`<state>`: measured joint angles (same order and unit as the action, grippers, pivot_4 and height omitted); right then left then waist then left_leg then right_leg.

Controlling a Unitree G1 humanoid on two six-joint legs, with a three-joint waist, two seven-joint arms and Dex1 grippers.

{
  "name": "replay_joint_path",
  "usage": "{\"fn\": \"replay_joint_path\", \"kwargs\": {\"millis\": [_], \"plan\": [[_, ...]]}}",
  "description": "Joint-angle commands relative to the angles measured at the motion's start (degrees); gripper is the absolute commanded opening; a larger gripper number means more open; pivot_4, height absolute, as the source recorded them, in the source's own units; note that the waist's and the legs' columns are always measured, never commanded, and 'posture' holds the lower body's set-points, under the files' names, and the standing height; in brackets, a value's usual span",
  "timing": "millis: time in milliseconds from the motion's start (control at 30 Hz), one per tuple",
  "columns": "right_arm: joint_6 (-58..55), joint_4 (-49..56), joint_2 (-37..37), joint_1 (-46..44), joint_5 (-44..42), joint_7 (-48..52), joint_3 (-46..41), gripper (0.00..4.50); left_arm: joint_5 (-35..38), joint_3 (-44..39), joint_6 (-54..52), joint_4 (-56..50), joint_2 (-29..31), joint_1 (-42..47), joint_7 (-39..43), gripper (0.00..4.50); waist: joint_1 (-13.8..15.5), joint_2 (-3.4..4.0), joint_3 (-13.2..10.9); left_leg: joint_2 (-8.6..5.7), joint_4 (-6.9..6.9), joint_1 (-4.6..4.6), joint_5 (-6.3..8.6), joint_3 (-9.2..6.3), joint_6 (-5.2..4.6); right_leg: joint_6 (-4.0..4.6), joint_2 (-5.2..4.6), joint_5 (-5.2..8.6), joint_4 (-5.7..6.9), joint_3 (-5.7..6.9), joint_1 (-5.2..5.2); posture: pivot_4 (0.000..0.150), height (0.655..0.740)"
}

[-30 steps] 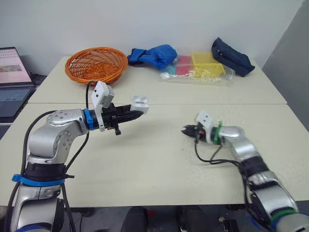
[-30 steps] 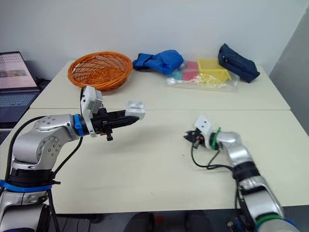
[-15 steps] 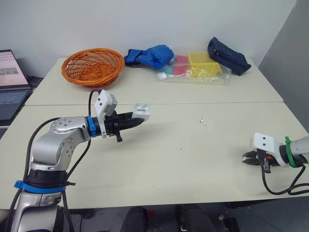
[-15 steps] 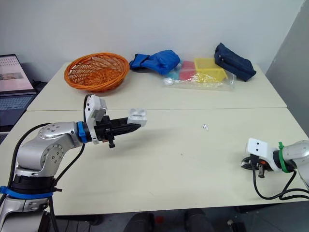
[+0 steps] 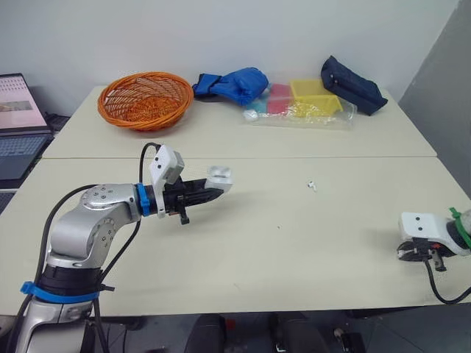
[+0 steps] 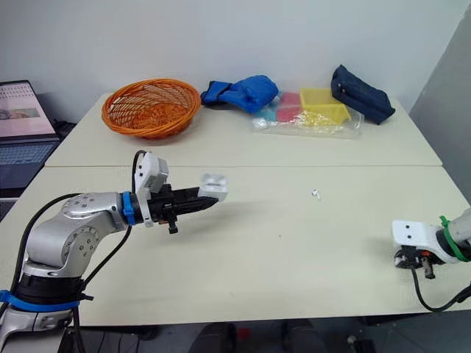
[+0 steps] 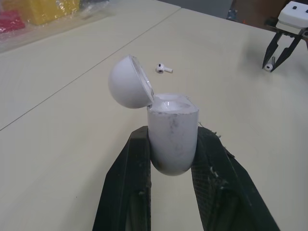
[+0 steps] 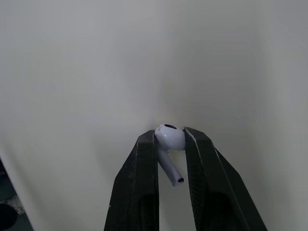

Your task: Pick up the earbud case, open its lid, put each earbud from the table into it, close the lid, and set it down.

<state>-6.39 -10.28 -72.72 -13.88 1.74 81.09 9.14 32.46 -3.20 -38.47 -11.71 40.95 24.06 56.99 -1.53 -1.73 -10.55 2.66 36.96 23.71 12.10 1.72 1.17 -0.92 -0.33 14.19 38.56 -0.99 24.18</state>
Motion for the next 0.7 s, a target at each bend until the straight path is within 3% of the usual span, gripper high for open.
{"fn": "replay_joint_path", "kwargs": {"millis": [33,500,533,700], "plan": [[2.8,-2.5,-2.6,0.3,2.0,0.6,-0.7,0.40,1.0,-1.0,0.0,-2.7,0.7,-0.7,-0.1,0.75,0.0,0.00,0.0,0.00,-0.01,-0.01,0.00,0.00,0.00,0.03,0.00,0.02,0.00,0.00,0.00,0.150,0.7400],[6.6,-8.1,0.2,0.7,3.9,-2.3,-0.5,0.40,1.4,-0.9,-0.1,-2.9,-0.1,-0.1,-1.4,0.75,0.0,-0.07,0.0,0.01,0.07,-0.19,0.00,0.03,0.00,0.23,0.02,0.13,0.05,-0.05,-0.16,0.150,0.7400],[6.1,-8.1,0.3,0.7,3.7,-2.2,-0.6,1.13,1.2,-1.0,0.1,-2.9,-0.2,-0.1,-1.7,0.75,0.0,-0.08,0.0,0.01,0.07,-0.22,0.00,0.04,0.01,0.23,0.02,0.13,0.05,-0.06,-0.18,0.150,0.7400],[6.0,-8.1,0.3,0.6,3.8,-2.3,-1.0,2.84,1.5,-1.2,-0.3,-3.1,0.0,0.0,-1.8,0.75,0.0,-0.08,0.0,0.00,0.06,-0.27,-0.01,0.05,0.01,0.24,0.01,0.13,0.05,-0.06,-0.23,0.150,0.7400]]}}
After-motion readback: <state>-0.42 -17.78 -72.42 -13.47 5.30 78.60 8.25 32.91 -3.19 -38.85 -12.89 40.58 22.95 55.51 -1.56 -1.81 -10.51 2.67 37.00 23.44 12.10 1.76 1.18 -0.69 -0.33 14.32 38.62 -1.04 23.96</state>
